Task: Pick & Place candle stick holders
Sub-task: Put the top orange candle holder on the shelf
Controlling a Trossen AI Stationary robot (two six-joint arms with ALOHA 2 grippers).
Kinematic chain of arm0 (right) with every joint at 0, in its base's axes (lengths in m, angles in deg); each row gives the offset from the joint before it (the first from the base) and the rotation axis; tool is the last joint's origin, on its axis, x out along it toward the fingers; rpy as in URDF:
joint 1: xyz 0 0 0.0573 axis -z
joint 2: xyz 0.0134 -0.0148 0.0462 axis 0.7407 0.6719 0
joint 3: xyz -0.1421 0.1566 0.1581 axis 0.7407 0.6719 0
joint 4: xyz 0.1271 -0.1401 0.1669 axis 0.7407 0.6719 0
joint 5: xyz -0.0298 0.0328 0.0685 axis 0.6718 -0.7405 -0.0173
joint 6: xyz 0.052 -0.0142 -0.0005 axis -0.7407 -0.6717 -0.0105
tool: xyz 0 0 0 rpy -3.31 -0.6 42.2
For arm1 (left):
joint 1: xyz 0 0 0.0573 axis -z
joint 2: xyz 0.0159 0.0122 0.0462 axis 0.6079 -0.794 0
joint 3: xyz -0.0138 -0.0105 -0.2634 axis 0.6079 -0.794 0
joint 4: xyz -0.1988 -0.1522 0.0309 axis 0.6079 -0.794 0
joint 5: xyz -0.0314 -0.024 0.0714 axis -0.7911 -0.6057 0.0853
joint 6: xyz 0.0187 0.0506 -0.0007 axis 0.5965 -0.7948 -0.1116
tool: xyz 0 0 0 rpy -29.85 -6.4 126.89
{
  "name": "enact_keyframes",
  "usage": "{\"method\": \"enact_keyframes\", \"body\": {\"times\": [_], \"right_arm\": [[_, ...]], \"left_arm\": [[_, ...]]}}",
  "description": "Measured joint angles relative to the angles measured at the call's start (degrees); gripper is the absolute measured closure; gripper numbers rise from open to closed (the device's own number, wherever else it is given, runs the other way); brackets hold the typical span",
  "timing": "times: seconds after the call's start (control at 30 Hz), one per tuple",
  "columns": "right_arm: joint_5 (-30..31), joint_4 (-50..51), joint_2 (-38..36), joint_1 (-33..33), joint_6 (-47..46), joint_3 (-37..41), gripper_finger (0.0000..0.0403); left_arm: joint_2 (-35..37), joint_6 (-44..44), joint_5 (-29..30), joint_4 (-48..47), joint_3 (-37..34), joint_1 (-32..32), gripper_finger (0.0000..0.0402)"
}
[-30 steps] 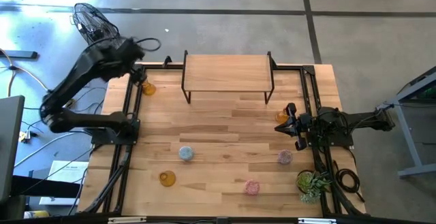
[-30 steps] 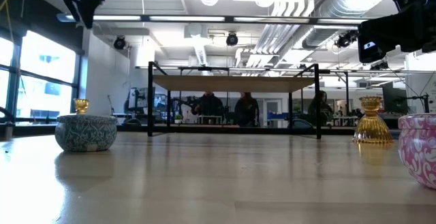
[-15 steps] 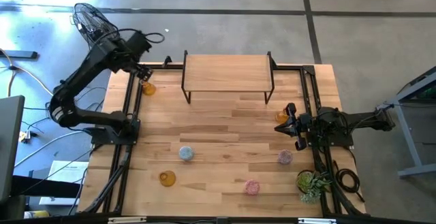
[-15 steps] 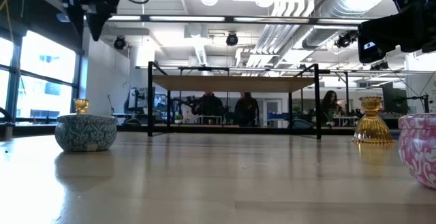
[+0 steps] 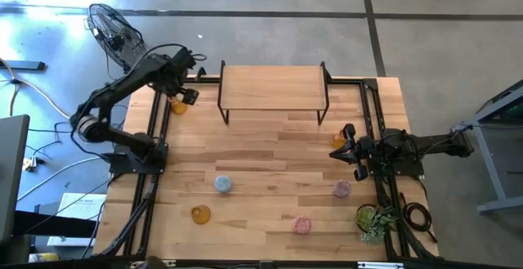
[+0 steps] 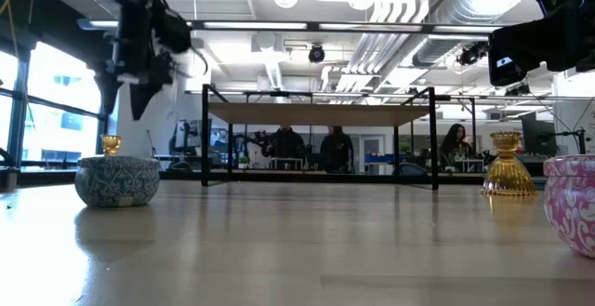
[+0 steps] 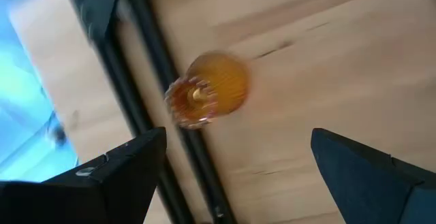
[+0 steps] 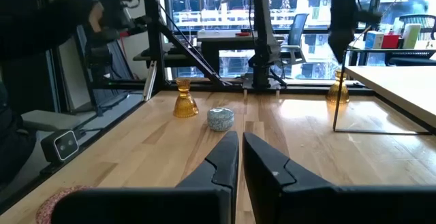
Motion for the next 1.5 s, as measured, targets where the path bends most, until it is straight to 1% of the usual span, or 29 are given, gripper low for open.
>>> {"method": "enact_keyframes", "body": {"times": [0.07, 0.17, 0.4, 0.53, 0.63, 0.73, 0.9, 1.07, 1.27, 1.3, 1.4, 1.5], "right_arm": [[0.0, 0.02, 0.0, 0.0, 0.0, 0.0, 0.0386], [-0.01, -0.03, 0.0, 0.02, 0.0, 0.0, 0.0386], [0.0, -0.09, 0.0, 0.0, 0.01, 0.0, 0.0386], [0.0, -0.11, 0.0, 0.0, 0.0, 0.0, 0.0386], [0.0, -0.11, 0.0, 0.02, 0.02, 0.0, 0.0386], [0.0, -0.11, 0.0, 0.0, 0.0, 0.0, 0.0386], [0.0, -0.11, 0.0, 0.02, 0.0, 0.0, 0.0386], [0.0, -0.12, 0.0, 0.02, 0.01, 0.0, 0.0386], [0.0, -0.11, 0.0, 0.01, 0.0, 0.0, 0.0386], [0.0, -0.11, 0.0, 0.02, 0.0, 0.0, 0.0386], [0.0, -0.11, 0.0, 0.02, 0.02, 0.0, 0.0386], [0.0, -0.11, 0.0, 0.0, 0.0, 0.0, 0.0386]], "left_arm": [[-1.49, 1.41, 1.9, -0.25, 0.21, 0.36, 0.0041], [-3.65, 2.95, 2.73, -0.11, 0.21, 1.18, 0.0041], [-4.34, 5.17, 4.22, 0.33, 0.26, 1.35, 0.0041], [-4.42, 6.08, 3.89, 0.52, 0.23, 1.35, 0.0041], [-4.42, 6.03, 1.54, 0.92, -0.64, 1.33, 0.0041], [-4.42, 2.82, -0.91, 1.48, -2.33, 1.35, 0.0041], [-4.44, -6.09, -0.51, 6.43, -5.43, 1.36, 0.0041], [-4.44, -6.46, 0.76, 8.34, -5.62, 1.35, 0.0041], [-4.44, -7.6, -1.02, 8.27, -5.62, 1.37, 0.0041], [-4.44, -8.17, -0.69, 8.38, -5.62, 1.37, 0.0041], [-4.43, -8.8, 3.04, 8.52, -5.75, 1.37, 0.0041], [-4.42, -8.99, 3.71, 8.69, -6.45, 1.36, 0.0041]]}}
